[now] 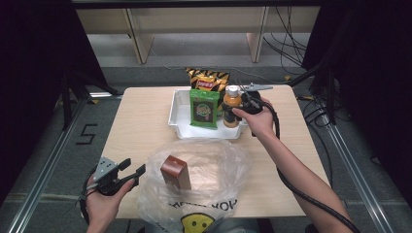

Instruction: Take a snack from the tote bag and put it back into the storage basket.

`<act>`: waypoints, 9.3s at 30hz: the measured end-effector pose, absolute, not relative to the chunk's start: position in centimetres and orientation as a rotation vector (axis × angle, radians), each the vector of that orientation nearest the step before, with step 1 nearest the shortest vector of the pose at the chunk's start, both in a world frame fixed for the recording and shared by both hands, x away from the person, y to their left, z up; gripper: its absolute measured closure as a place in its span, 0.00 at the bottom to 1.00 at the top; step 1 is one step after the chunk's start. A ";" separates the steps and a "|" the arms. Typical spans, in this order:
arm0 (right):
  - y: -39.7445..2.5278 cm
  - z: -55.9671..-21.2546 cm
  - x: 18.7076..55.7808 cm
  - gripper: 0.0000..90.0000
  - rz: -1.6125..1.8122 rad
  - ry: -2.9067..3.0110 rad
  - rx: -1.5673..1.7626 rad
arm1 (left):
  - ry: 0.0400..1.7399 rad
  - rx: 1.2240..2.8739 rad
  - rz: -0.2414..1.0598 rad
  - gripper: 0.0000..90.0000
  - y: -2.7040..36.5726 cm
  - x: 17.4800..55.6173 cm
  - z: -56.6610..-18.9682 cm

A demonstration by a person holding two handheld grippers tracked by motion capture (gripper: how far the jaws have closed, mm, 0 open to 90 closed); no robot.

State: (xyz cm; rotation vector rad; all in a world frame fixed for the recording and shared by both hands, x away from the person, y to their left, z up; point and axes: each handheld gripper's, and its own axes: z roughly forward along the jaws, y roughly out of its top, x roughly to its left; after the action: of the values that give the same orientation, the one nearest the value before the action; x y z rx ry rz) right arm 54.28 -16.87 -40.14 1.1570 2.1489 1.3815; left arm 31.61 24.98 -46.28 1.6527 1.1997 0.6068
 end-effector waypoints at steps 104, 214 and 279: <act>-18.8 -42.1 49.2 0.27 1.253 2.175 1.125 | 1.194 1.648 0.614 0.40 24.8 31.5 -46.1; -11.9 -41.2 34.7 0.30 1.635 2.412 0.657 | 1.113 1.628 0.600 0.29 23.6 29.7 -42.9; -3.4 -42.0 33.9 0.27 1.583 2.503 0.433 | 1.118 1.627 0.589 0.29 24.1 29.9 -43.4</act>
State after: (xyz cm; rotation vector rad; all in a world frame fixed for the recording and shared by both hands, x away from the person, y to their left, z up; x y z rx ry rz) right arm 33.88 -3.43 -42.05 0.4326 2.5027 1.5833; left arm 29.94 24.11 -43.40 1.6265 1.1180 0.5891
